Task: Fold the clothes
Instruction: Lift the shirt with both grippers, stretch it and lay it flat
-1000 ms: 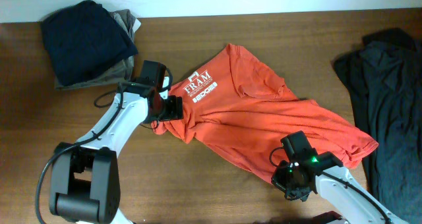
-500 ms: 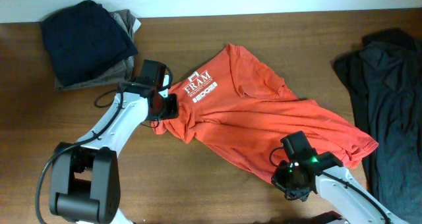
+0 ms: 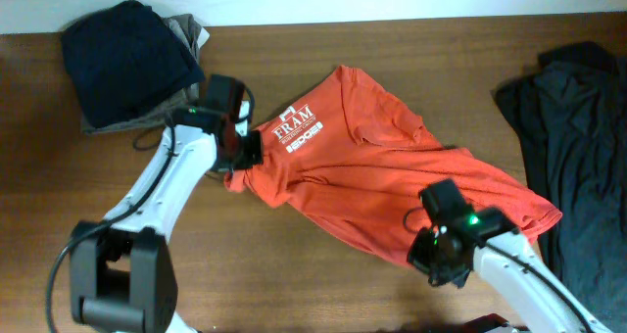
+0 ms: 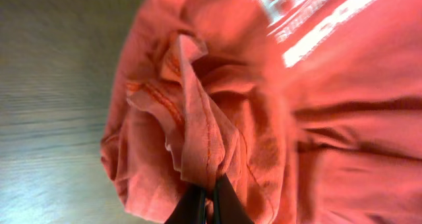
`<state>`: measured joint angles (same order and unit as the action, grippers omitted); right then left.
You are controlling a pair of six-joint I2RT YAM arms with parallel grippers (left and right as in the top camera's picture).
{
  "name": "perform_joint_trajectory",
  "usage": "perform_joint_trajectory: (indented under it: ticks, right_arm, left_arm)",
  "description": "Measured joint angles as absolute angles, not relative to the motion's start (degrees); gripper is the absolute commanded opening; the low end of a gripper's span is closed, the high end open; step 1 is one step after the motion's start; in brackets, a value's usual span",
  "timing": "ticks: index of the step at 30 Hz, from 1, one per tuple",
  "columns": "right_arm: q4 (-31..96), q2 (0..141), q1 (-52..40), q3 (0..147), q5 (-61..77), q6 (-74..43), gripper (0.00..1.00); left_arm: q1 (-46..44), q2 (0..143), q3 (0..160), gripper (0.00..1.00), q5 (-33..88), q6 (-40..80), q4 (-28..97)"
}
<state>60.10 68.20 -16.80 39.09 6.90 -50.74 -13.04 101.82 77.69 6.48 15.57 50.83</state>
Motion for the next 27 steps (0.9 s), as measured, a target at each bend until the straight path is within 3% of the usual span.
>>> perform_joint_trajectory:
  ticks: [4,19,27]
  right_arm:
    - [69.12,68.20,-16.80,52.07,2.37,-49.47,0.04]
    - [84.36,68.18,-16.80,91.48,-0.64,-39.53,0.04]
    - [93.17,67.81,-16.80,116.77,-0.01,-36.07,0.04]
  left_arm:
    - [-13.04,96.25,84.66,0.00,6.31,14.94,56.16]
    - [-13.04,77.25,94.87,0.00,-0.73,14.63,68.53]
    - [-12.99,67.92,110.83,0.00,-2.15,16.53,78.39]
